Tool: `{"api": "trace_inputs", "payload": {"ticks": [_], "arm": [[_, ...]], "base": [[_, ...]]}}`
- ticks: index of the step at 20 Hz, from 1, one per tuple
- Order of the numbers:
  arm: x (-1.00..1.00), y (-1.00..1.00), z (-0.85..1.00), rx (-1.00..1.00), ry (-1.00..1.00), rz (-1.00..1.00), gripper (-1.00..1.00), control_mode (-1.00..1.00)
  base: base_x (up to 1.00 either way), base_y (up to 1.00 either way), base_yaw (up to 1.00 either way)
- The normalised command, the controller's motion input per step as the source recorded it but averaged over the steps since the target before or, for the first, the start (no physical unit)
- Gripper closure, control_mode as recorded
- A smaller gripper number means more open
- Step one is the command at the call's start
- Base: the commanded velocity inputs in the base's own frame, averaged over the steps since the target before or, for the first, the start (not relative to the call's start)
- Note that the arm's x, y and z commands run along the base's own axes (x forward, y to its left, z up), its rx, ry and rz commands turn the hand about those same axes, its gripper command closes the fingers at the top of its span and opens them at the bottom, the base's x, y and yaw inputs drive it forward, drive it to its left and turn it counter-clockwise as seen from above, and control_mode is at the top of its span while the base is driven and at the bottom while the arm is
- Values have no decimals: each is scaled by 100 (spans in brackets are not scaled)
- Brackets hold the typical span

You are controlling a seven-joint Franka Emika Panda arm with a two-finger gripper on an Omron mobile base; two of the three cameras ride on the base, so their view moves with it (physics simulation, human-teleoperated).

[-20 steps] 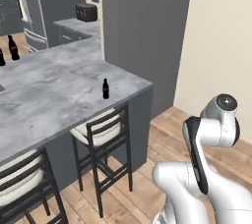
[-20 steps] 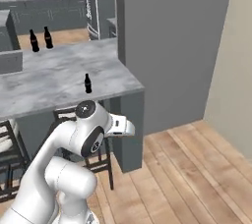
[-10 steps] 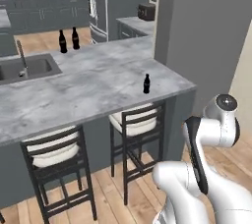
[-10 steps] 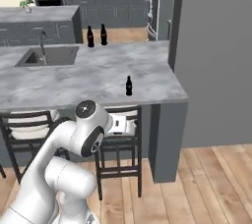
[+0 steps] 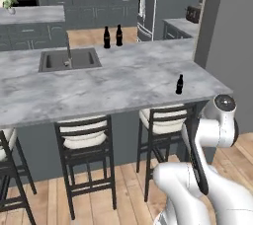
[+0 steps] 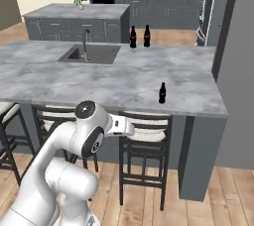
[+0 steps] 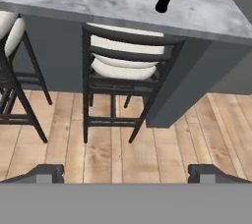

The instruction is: Place the large bottle from the dining counter next to the other large bottle outside the sink, and place the small bottle from the dining counter next to the other small bottle inside the sink.

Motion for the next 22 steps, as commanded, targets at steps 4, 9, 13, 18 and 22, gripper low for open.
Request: {"api": "trace_inputs", "payload": {"ticks": [4, 9, 13, 18, 22], "arm": [[0, 0, 0, 0, 0, 0, -100, 100], [0, 0, 0, 0, 0, 0, -100, 100], [0, 0, 0, 0, 0, 0, -100, 100], [0, 0, 0, 0, 0, 0, -100, 100], [0, 0, 0, 0, 0, 0, -100, 100]], "base": [[0, -33, 1], [8, -94, 0], [10, -63, 1], [9, -22, 1], [66, 4, -8]]}}
